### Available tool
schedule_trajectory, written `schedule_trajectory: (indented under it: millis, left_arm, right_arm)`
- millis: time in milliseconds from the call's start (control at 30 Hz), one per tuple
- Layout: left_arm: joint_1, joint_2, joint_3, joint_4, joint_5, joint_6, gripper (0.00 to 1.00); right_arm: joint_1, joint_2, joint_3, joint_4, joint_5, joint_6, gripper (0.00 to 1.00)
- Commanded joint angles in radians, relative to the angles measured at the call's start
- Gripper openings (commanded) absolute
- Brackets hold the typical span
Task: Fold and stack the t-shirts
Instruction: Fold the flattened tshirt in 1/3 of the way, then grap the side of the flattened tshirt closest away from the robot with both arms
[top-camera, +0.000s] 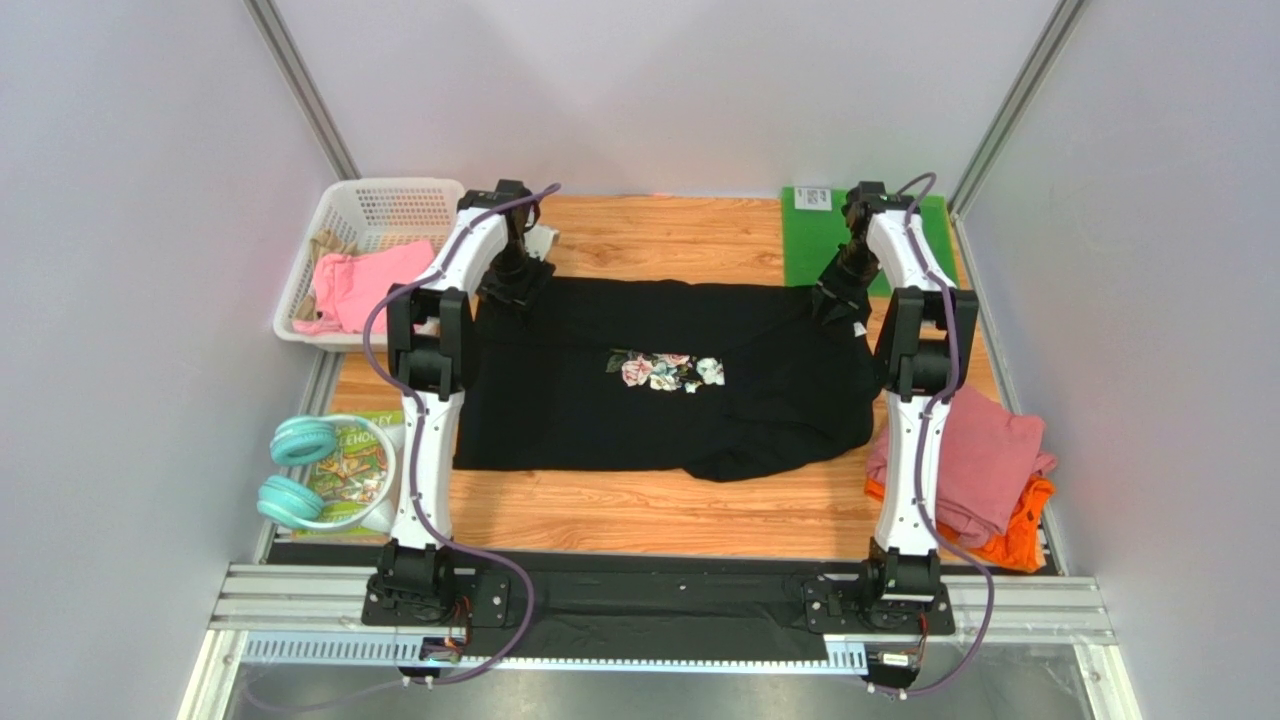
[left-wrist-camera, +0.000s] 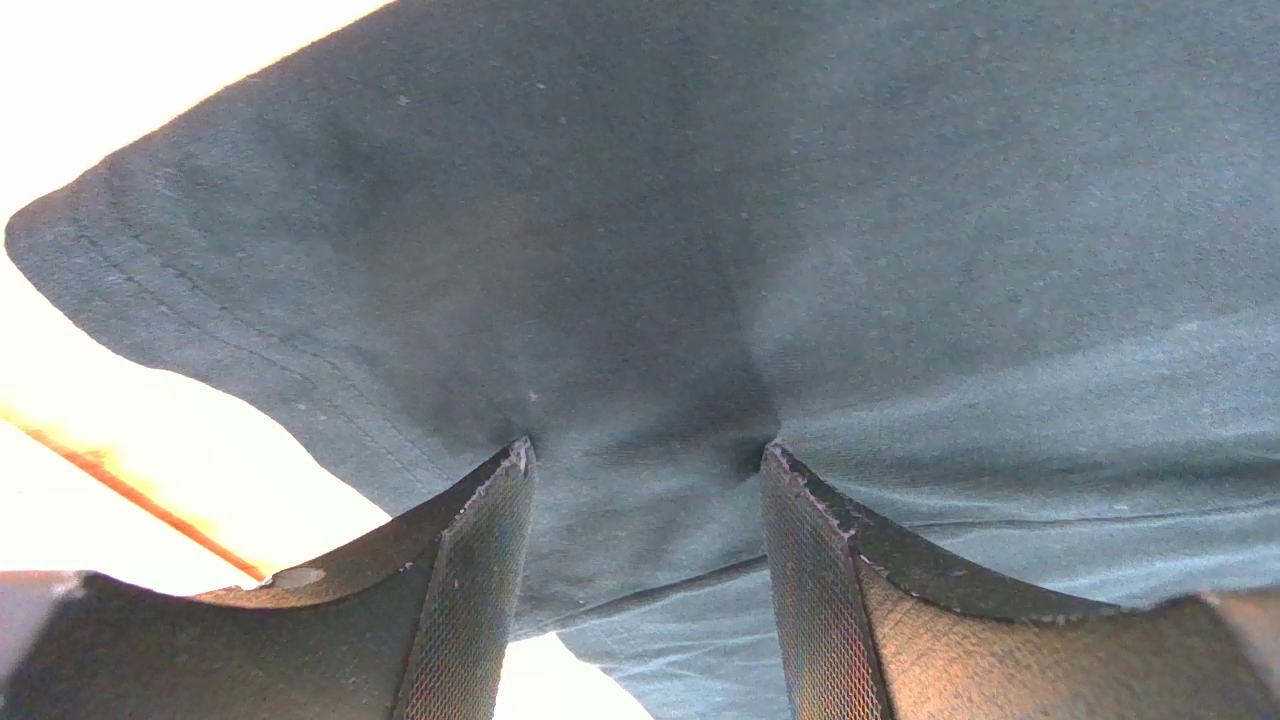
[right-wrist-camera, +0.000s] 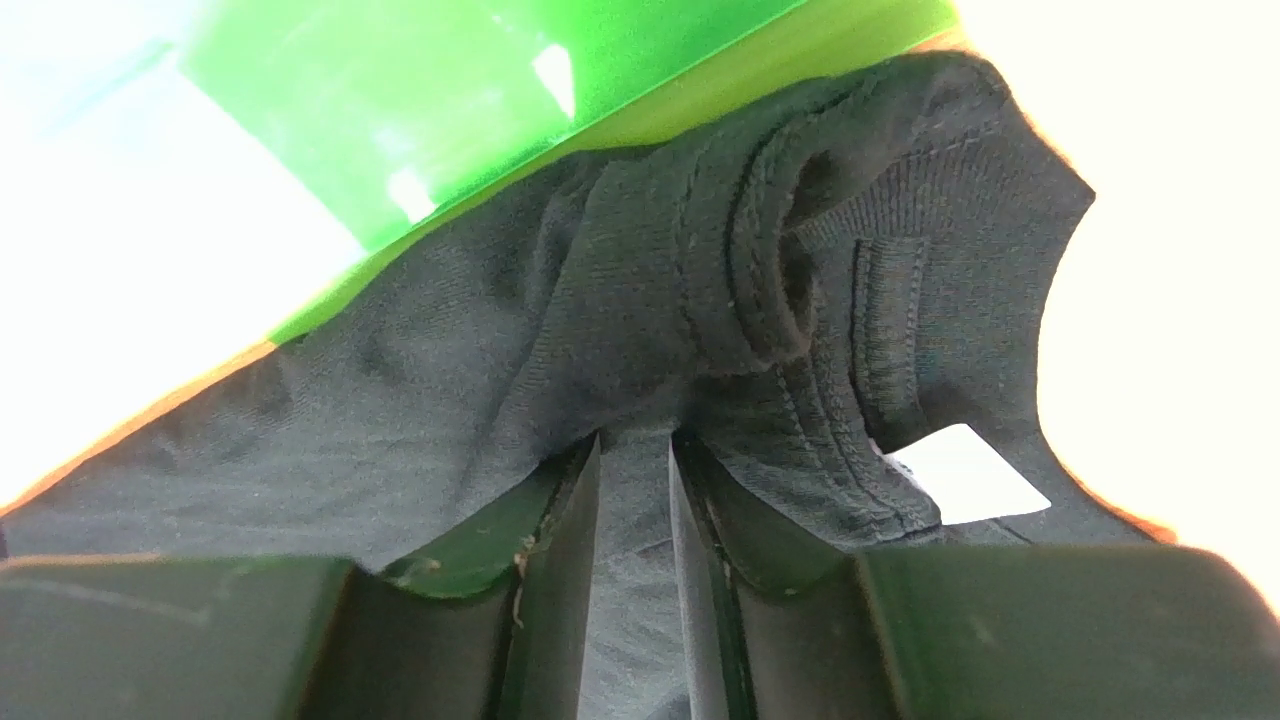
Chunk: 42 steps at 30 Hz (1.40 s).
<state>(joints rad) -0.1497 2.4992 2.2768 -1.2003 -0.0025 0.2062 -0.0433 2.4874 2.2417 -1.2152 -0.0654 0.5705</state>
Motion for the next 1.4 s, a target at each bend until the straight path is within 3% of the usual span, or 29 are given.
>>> schedule_trajectory:
  millis: [0, 133, 233, 367, 400, 500, 633, 900, 1200, 1367]
  left_arm:
    - [0.002, -0.117, 0.013, -0.028, 0.047, -0.022, 0.63]
    - [0.002, -0.310, -0.065, -0.022, 0.093, -0.011, 0.64]
    - [-0.008, -0.514, -0.219, -0.007, 0.182, 0.010, 0.64]
    - [-0.109, -0.790, -0.641, 0.103, 0.164, 0.093, 0.64]
    - [-0.129, -0.815, -0.702, 0.123, 0.145, 0.114, 0.64]
    - [-0.154, -0.835, -0.855, 0.165, 0.140, 0.122, 0.63]
    - [-0.154, -0.809, -0.953, 0.205, 0.119, 0.145, 0.61]
    - [-0.154, -0.832, -1.086, 0.228, 0.088, 0.156, 0.62]
    - [-0.137, -0.889, -1.186, 0.289, 0.039, 0.145, 0.68]
    - [-0.057, -0.918, -1.231, 0.357, 0.052, 0.131, 0.69]
  right_arm:
    - [0.005, -0.125, -0.069, 0.088, -0.027, -0.020, 0.34]
    - [0.019, -0.329, -0.151, 0.105, -0.016, -0.020, 0.43]
    - [0.039, -0.490, -0.235, 0.089, 0.019, -0.026, 0.50]
    - [0.111, -0.760, -0.558, 0.134, 0.053, -0.003, 0.48]
    - [0.134, -0.801, -0.724, 0.169, 0.059, 0.008, 0.47]
    - [0.167, -0.923, -0.999, 0.219, 0.064, 0.020, 0.46]
    - [0.190, -1.024, -1.235, 0.267, 0.081, 0.051, 0.43]
    - [0.261, -1.087, -1.367, 0.272, 0.101, 0.085, 0.44]
    - [0.263, -1.020, -1.300, 0.266, 0.162, 0.052, 0.50]
    - [0.263, -0.978, -1.294, 0.279, 0.196, 0.048, 0.51]
